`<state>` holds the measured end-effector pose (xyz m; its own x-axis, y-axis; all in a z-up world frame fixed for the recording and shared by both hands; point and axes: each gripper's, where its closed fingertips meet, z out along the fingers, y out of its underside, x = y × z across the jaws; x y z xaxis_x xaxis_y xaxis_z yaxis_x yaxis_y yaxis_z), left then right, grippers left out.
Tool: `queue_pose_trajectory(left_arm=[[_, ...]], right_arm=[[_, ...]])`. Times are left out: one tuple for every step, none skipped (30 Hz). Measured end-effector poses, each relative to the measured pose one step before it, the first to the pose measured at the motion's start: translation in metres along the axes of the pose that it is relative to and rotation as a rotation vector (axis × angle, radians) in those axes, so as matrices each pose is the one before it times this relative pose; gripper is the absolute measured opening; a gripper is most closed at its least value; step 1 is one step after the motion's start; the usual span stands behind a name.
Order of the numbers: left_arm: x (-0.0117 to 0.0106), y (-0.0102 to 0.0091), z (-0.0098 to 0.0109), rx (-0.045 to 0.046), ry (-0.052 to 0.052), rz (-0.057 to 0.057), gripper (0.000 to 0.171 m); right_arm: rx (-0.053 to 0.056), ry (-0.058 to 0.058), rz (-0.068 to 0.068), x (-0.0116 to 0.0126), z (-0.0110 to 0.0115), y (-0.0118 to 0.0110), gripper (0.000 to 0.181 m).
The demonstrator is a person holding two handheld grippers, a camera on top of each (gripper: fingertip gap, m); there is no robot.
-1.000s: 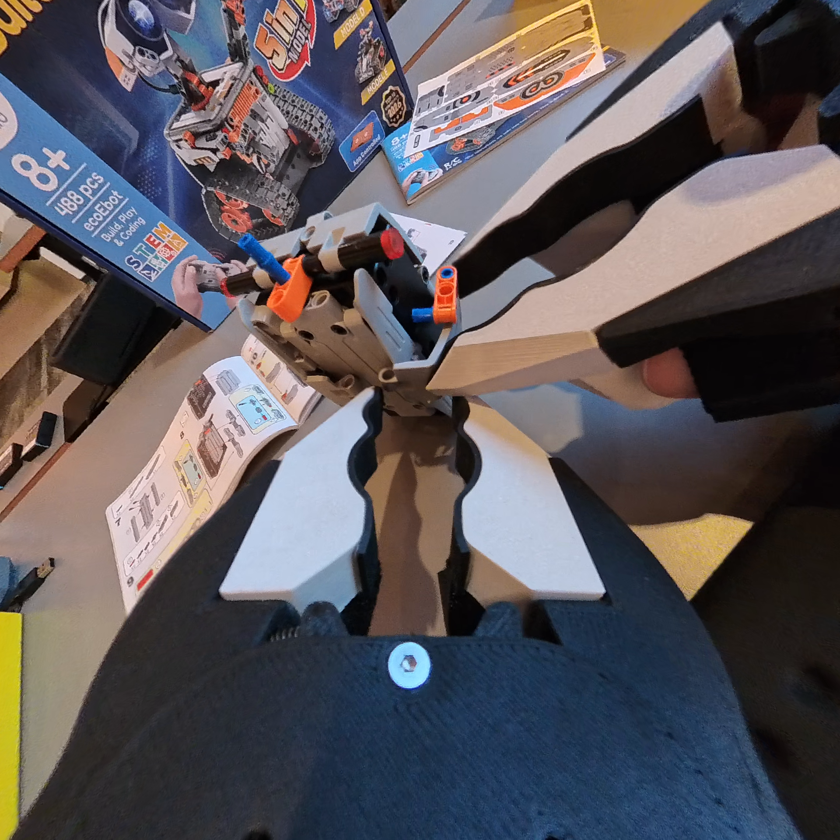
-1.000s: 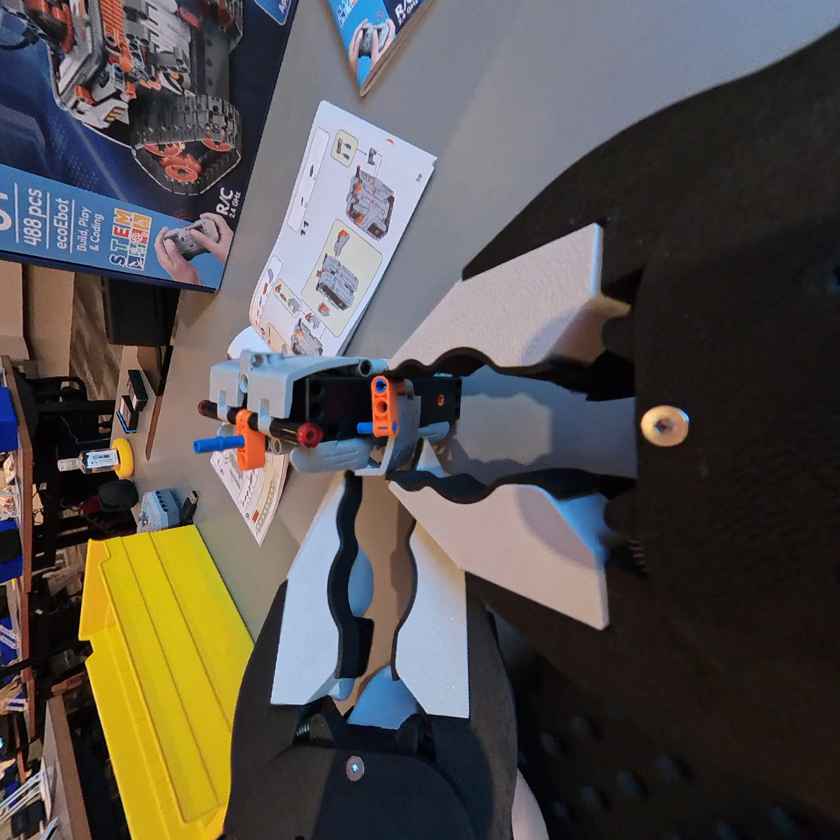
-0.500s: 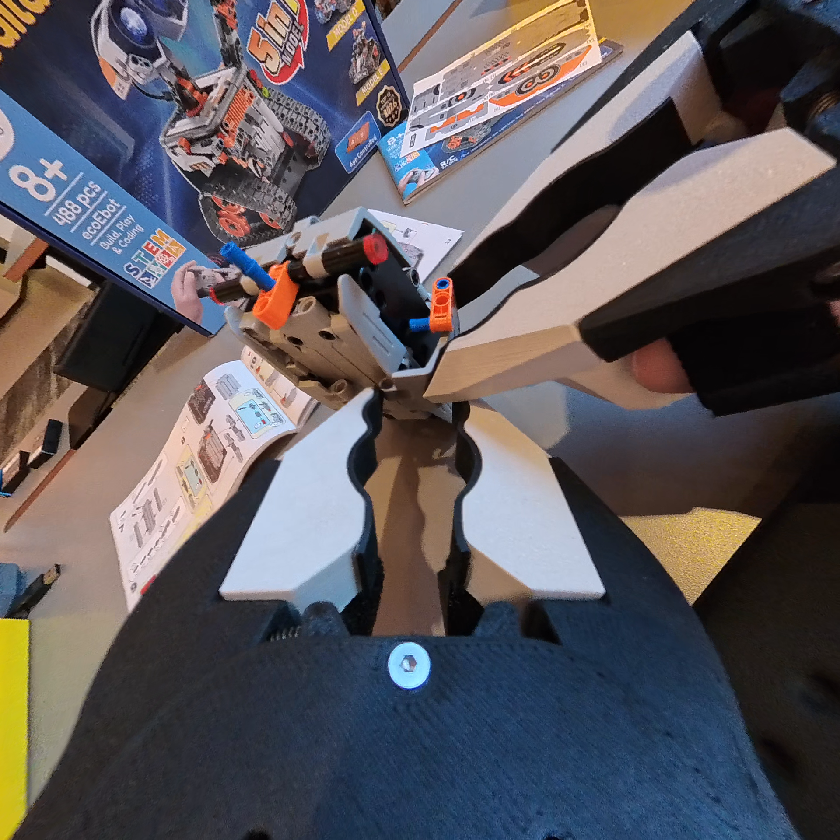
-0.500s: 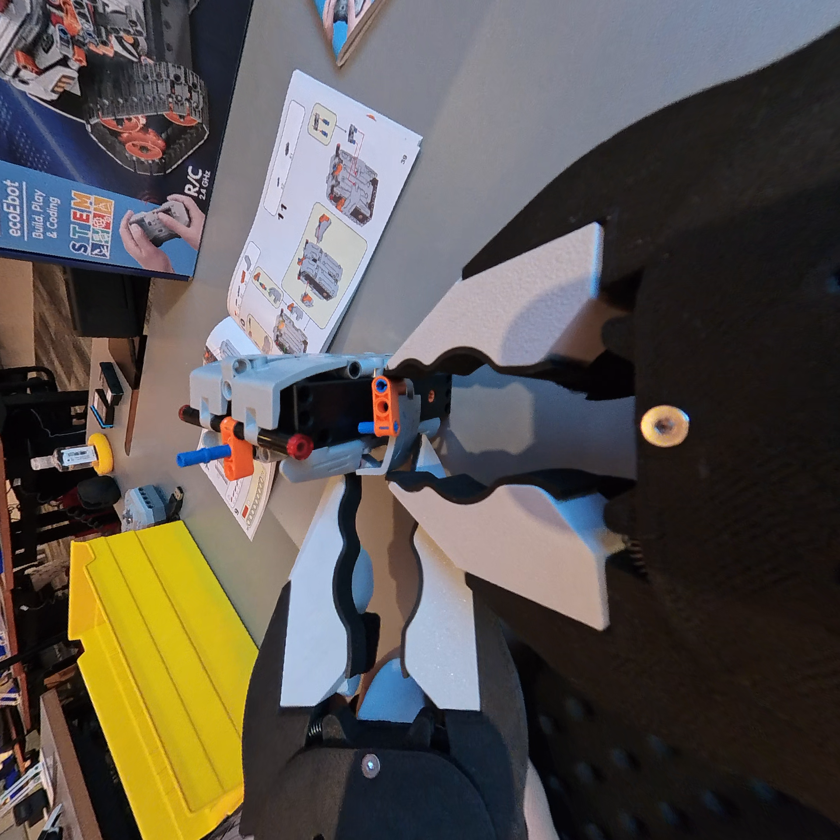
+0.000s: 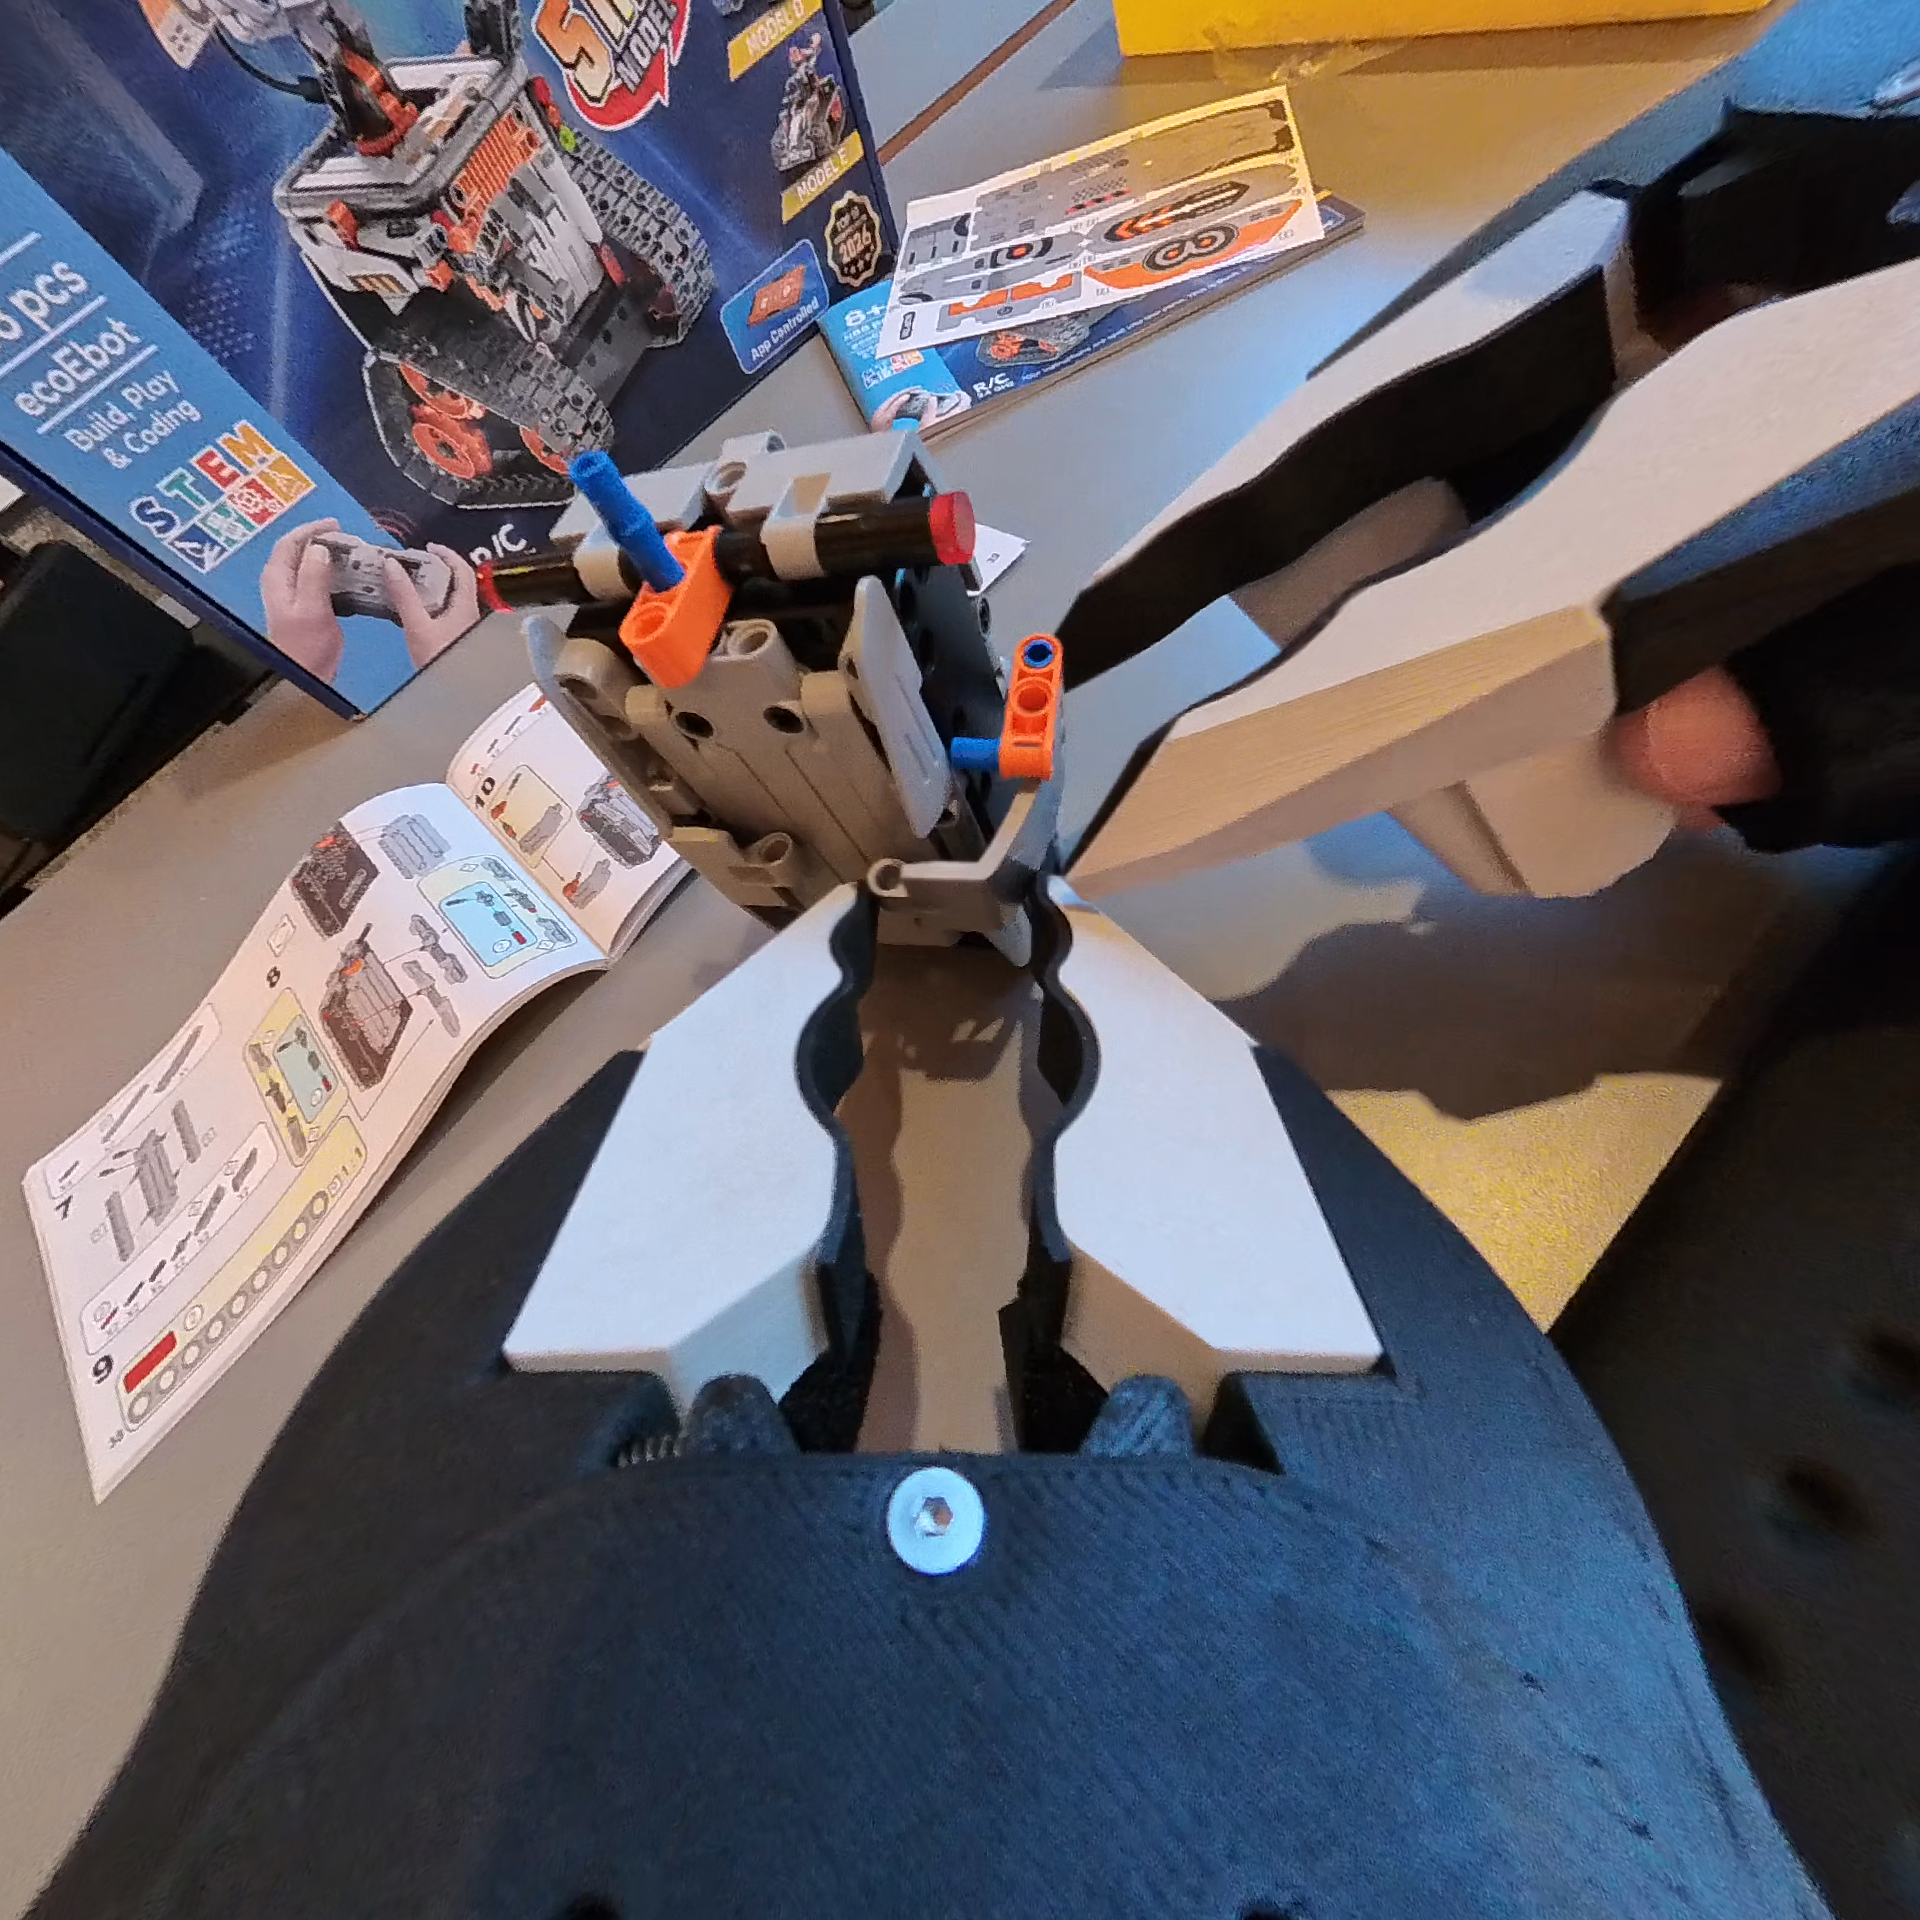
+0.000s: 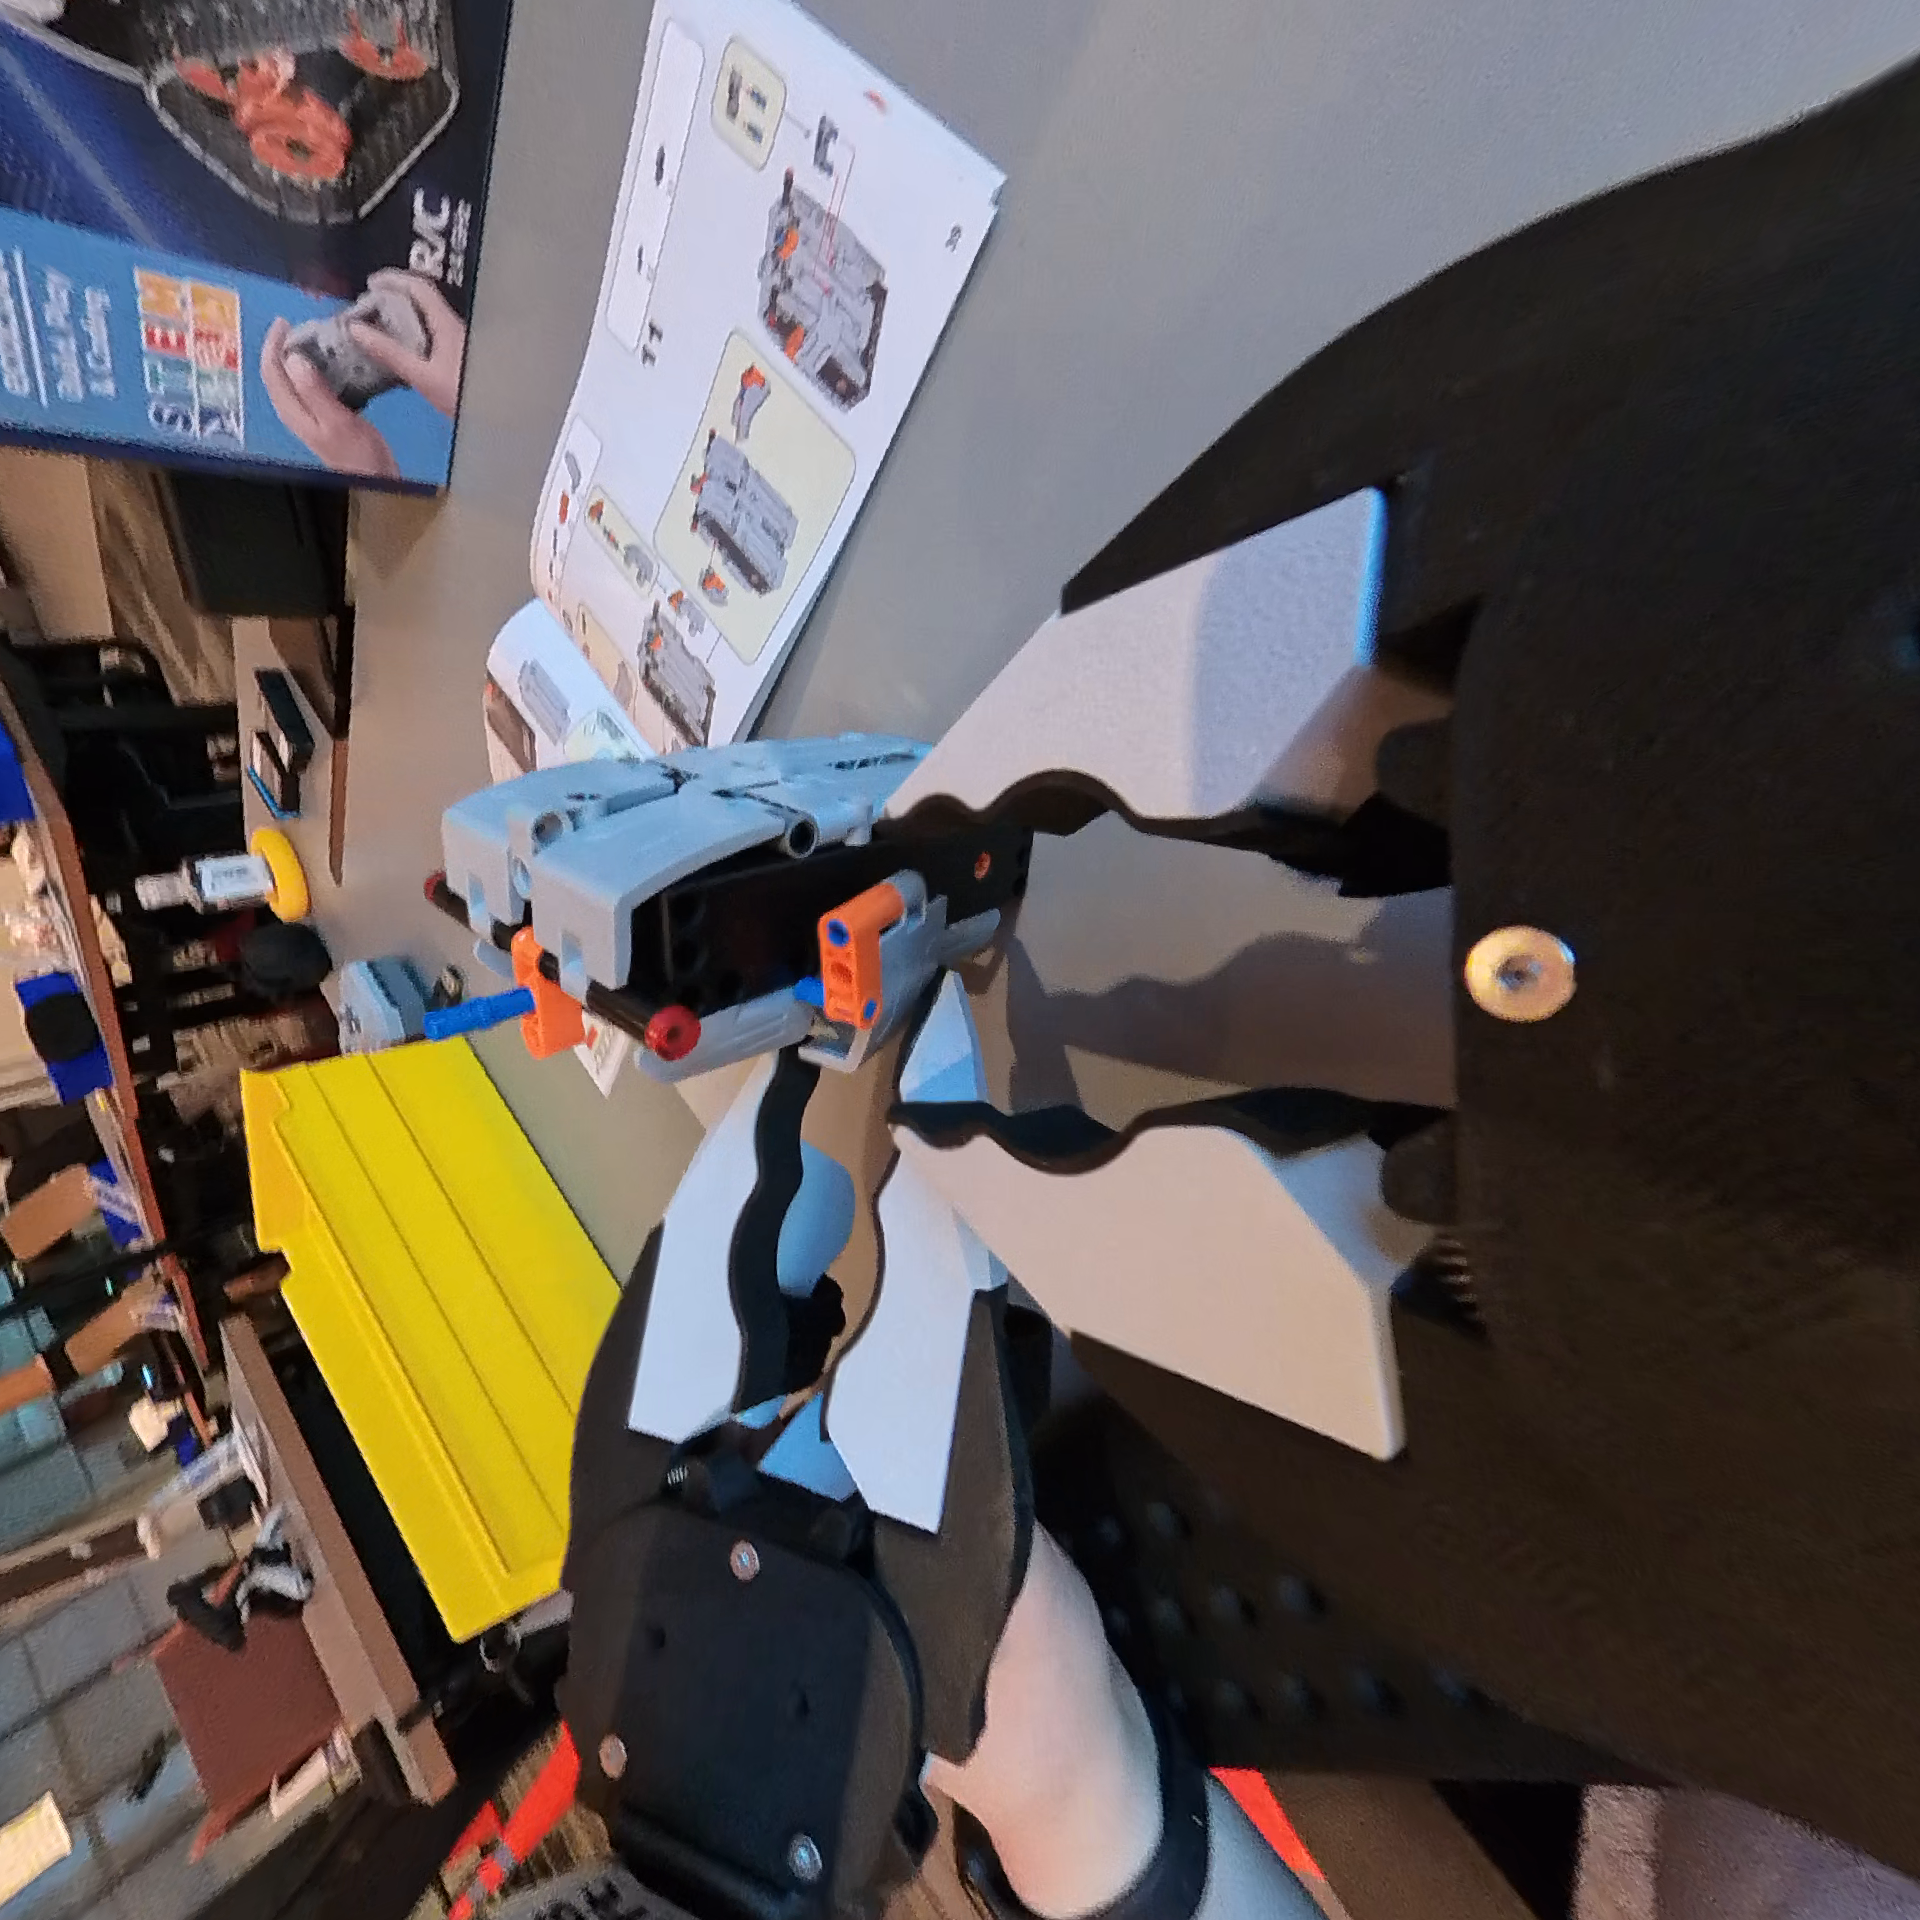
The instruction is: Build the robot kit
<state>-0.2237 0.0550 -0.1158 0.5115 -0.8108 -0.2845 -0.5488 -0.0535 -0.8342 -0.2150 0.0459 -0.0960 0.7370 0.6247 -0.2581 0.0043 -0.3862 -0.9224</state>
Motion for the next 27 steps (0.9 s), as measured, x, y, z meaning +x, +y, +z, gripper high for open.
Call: queue_pose_trajectory(left_arm=[[0.0018,-0.00001,0.00015,-0.00061,0.0094,0.0075,0.028],[0.00161,0.00004,0.0001,-0.00174,0.0072,0.0095,0.028],[0.00078,0.00023,0.00008,-0.00289,0.0019,0.0076,0.028],[0.00052,-0.00003,0.00019,-0.00114,0.0023,0.0034,0.028],[0.00047,-0.00018,0.00029,0.0008,0.0038,-0.0019,0.028],[0.00007,-0.00027,0.00029,0.00108,0.0053,-0.0056,0.028],[-0.00002,-0.00031,0.00024,0.00152,0.006,-0.0069,0.028],[-0.00016,-0.0002,0.00022,0.00161,0.0051,-0.007,0.027],[-0.00031,-0.00017,0.00007,0.00219,0.0044,-0.0065,0.027],[-0.00028,-0.00047,-0.00003,0.00412,0.0041,-0.0062,0.027],[-0.00048,-0.00043,-0.00033,0.00545,0.0027,-0.0067,0.027],[-0.00088,-0.00018,-0.00031,0.0048,0.0011,-0.0086,0.027],[-0.00057,-0.00033,-0.00034,0.00513,0.0034,-0.0089,0.027],[-0.00018,-0.00045,-0.00031,0.00653,0.0054,-0.0076,0.027],[-0.00007,-0.00035,-0.00015,0.00554,0.0061,-0.0075,0.027],[0.00026,0.00014,0.00018,0.00189,0.0079,-0.0066,0.027],[0.00064,0.00026,0.00038,0.00091,0.0086,-0.0047,0.027],[0.00029,-0.00008,0.00027,0.00217,0.0056,-0.0038,0.027],[0.00023,-0.00009,0.00013,0.00167,0.0048,-0.0038,0.027],[0.00039,0.0,0.00008,0.001,0.0061,-0.0035,0.027],[0.00032,0.00015,-0.0001,0.0014,0.0046,-0.004,0.027],[0.00014,0.00008,-0.00016,0.00226,0.003,-0.0043,0.027],[0.00065,-0.0001,-0.0002,0.00241,0.0053,-0.002,0.027],[0.00061,-0.00028,-0.00024,0.00288,0.0046,0.0,0.027],[-0.00037,-0.00003,-0.00009,0.00088,-0.0025,-0.0011,0.027],[-0.00055,0.0005,0.00009,-0.00127,-0.0023,-0.0022,0.027],[0.00031,0.00014,0.00023,0.00055,0.0041,-0.0033,0.027]], right_arm=[[-0.0047,-0.0297,-0.0171,-0.00144,-0.00112,-0.00081,0.052],[-0.0062,-0.0209,-0.0289,0.00051,-0.00181,-0.00124,0.053],[-0.0033,-0.0117,-0.0413,0.0026,-0.00244,-0.00212,0.055],[0.0012,-0.007,-0.0495,0.00381,-0.00299,-0.0033,0.058],[0.0033,-0.0074,-0.0577,0.00449,-0.00284,-0.00377,0.06],[0.0054,-0.0284,-0.0679,0.00191,-0.00214,-0.00362,0.061],[0.0044,-0.0586,-0.077,-0.00225,-0.00101,-0.00258,0.064],[0.0014,-0.0688,-0.0753,-0.00358,0.00018,-0.00112,0.07],[-0.018,-0.052,-0.0663,-0.00056,0.00087,0.00242,0.078],[-0.0423,-0.0331,-0.0549,0.00279,0.00137,0.00619,0.088],[-0.0522,-0.0275,-0.0406,0.00408,0.00151,0.00807,0.091],[-0.0365,-0.0347,-0.0197,0.0031,0.00189,0.00614,0.091],[-0.0099,-0.0438,0.0036,0.00179,0.00183,0.00255,0.086],[0.0132,-0.0593,0.0124,-0.00076,0.00107,-0.00083,0.072],[0.0291,-0.0425,0.0161,0.00137,0.00128,-0.00339,0.07],[0.0239,-0.0216,0.0142,0.00437,0.00131,-0.0031,0.076],[0.0195,-0.0161,0.0173,0.00485,0.0017,-0.00287,0.088],[0.0142,-0.0236,0.0197,0.00325,0.00202,-0.00276,0.098],[0.009,-0.0339,0.0116,0.00062,0.00153,-0.00246,0.098],[0.009,-0.0306,0.0043,-0.00001,0.00142,-0.00254,0.097],[0.0054,-0.0146,-0.0039,0.0015,0.00121,-0.00217,0.095],[0.0148,-0.0139,-0.0048,0.00067,0.00085,-0.00289,0.091],[0.0289,-0.0191,-0.0008,-0.00119,0.00035,-0.00384,0.087],[0.0304,-0.0144,-0.0002,-0.00133,-0.00001,-0.003,0.086],[0.0256,-0.0104,-0.0029,-0.001,-0.00048,-0.0016,0.085],[0.0079,-0.0133,-0.003,-0.00077,-0.00013,0.00092,0.086],[-0.0137,-0.015,0.0009,-0.00014,0.00023,0.00362,0.087]])
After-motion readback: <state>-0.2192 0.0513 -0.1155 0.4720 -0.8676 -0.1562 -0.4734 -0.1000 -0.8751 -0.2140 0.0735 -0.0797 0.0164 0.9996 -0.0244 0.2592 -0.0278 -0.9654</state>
